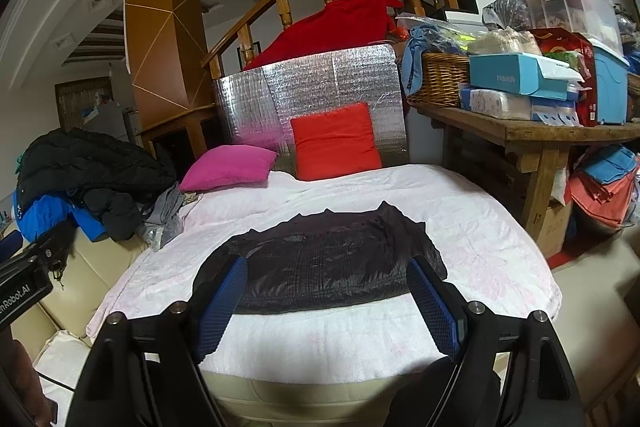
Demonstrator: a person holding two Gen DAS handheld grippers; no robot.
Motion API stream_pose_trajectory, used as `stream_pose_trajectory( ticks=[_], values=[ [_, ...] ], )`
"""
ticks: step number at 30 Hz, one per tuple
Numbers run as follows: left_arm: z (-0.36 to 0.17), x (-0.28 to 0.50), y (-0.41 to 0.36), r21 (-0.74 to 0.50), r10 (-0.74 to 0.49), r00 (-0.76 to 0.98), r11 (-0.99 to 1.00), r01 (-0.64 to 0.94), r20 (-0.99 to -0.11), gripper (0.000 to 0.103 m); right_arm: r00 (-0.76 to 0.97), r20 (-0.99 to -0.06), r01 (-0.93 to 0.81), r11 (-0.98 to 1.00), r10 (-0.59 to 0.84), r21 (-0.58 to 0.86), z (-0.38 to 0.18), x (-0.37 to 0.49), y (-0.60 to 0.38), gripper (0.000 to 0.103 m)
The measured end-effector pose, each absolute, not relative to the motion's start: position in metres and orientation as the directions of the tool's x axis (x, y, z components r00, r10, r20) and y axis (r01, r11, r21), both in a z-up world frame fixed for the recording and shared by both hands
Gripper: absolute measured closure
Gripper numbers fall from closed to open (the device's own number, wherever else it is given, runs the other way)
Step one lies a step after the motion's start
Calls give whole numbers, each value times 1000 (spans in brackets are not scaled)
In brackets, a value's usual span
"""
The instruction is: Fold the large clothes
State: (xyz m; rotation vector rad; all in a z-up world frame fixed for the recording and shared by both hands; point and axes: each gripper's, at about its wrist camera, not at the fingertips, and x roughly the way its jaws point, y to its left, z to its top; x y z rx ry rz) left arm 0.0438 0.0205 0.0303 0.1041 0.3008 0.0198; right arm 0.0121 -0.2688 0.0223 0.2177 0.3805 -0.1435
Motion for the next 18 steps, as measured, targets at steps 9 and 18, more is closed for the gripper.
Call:
stream_pose_trajectory(
  ticks=[9,18],
  values=[
    [30,54,23,110,50,952,994,-17,-302,0,914,-394,170,971,-91,170,20,28,-264,18],
    [25,77,15,109,26,945,994,10,-326,0,906,-410,188,968,-105,167,16,49,-273,18]
  ],
)
